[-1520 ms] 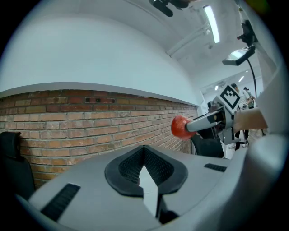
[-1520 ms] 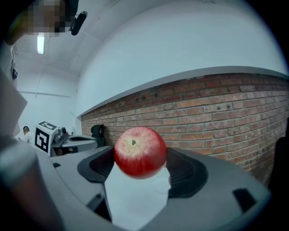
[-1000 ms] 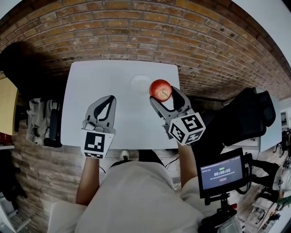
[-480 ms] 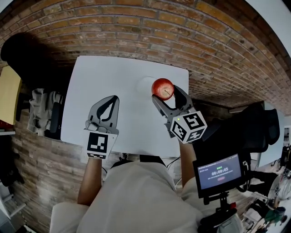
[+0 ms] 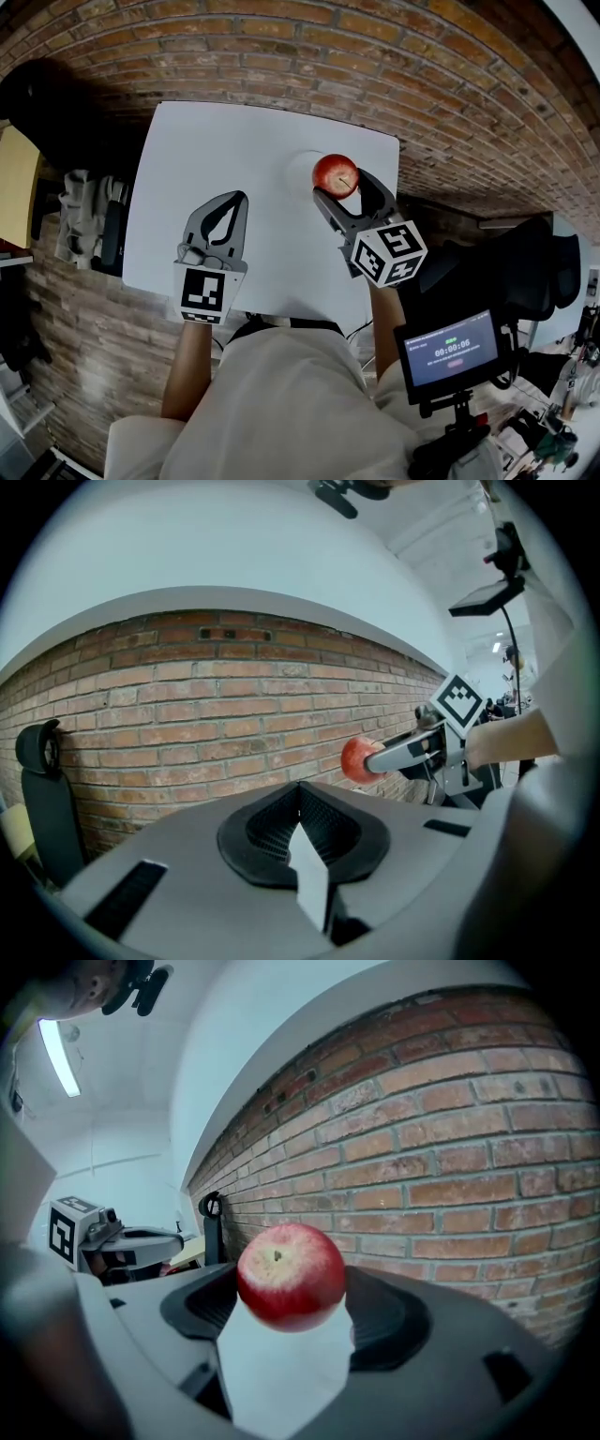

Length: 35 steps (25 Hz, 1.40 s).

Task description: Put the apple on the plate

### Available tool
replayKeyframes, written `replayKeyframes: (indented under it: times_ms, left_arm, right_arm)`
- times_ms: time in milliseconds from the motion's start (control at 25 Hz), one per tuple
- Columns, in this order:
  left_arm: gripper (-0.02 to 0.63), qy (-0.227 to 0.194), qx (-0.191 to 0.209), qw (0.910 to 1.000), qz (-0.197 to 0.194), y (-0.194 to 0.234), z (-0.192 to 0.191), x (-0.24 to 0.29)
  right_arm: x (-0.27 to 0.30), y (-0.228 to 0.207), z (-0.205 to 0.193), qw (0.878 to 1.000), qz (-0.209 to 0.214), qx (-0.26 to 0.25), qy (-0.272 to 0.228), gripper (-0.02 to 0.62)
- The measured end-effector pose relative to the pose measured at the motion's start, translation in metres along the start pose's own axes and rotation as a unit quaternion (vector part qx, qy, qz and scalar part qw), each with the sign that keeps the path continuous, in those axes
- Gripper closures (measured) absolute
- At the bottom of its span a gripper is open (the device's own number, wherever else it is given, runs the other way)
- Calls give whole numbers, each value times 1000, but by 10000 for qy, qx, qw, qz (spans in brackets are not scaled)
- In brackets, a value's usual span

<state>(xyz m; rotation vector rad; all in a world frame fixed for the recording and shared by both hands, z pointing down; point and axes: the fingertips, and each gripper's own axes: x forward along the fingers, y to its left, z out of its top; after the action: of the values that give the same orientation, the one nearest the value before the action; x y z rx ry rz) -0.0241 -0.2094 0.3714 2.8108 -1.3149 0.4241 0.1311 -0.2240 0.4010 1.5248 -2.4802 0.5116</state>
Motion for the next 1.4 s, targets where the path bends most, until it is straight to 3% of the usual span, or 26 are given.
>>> replayKeyframes:
  times_ms: [1400]
  left_arm:
    - [601,697,-301,9966,312,12,-54,36]
  right_arm:
    - [67,-50,-80,9950,126,285,953,238]
